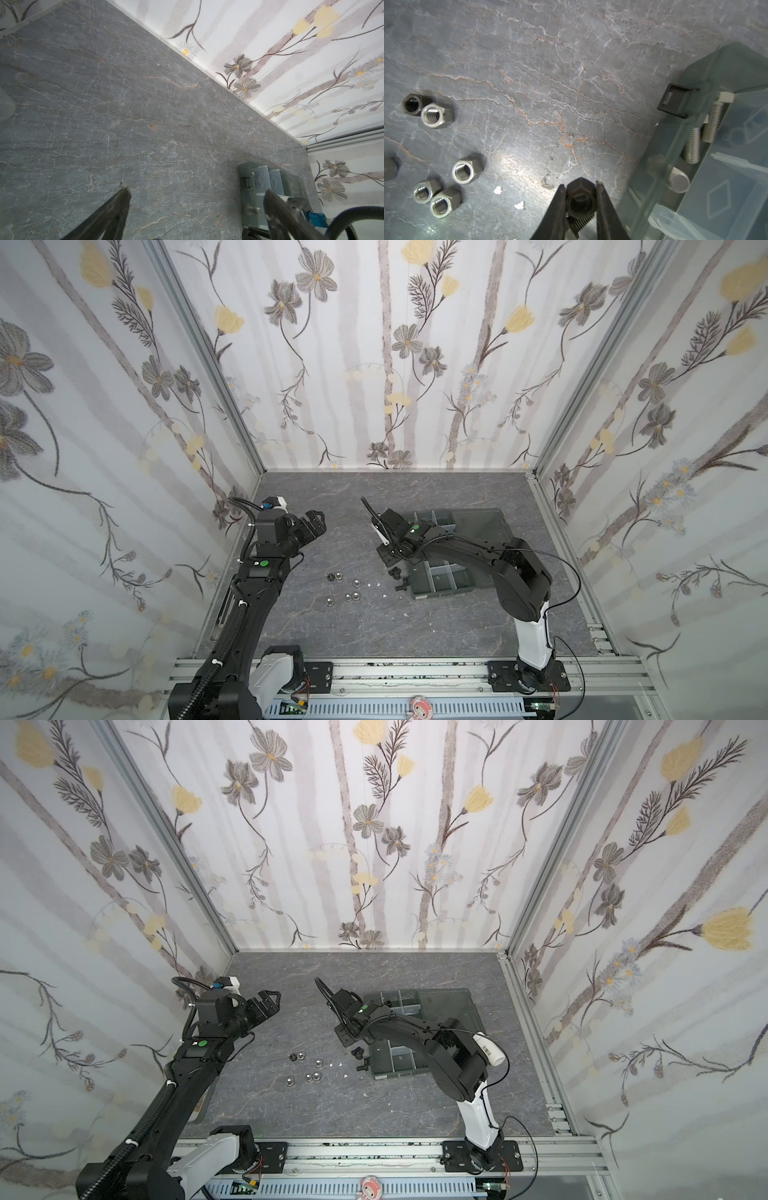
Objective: Sort the screws and nuts into containers
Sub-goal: Pick up the nut from the center of the table, then place the nut into the container.
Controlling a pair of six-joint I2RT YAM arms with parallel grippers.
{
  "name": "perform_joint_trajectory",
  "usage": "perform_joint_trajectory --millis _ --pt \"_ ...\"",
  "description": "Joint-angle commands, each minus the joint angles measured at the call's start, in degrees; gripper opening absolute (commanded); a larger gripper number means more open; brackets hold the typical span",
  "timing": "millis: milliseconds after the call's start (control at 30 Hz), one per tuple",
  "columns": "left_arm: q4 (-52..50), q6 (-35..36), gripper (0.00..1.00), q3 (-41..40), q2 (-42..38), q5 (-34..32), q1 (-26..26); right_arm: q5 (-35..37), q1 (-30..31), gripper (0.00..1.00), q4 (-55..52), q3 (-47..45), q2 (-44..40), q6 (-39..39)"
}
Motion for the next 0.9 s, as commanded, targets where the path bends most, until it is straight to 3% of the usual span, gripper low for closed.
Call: perform_joint_trajectory --millis 0,867 --pt "1.04 -0.26 1.0 0.31 0.29 0.22 0.03 -0.63 -0.7 0.23 -0.89 0.68 -1.65 -0.56" --pt "0.95 0.07 1.0 1.52 6.65 2.68 -0.41 -6.29 -20.59 0.24 1.32 1.12 -5.61 -2.34"
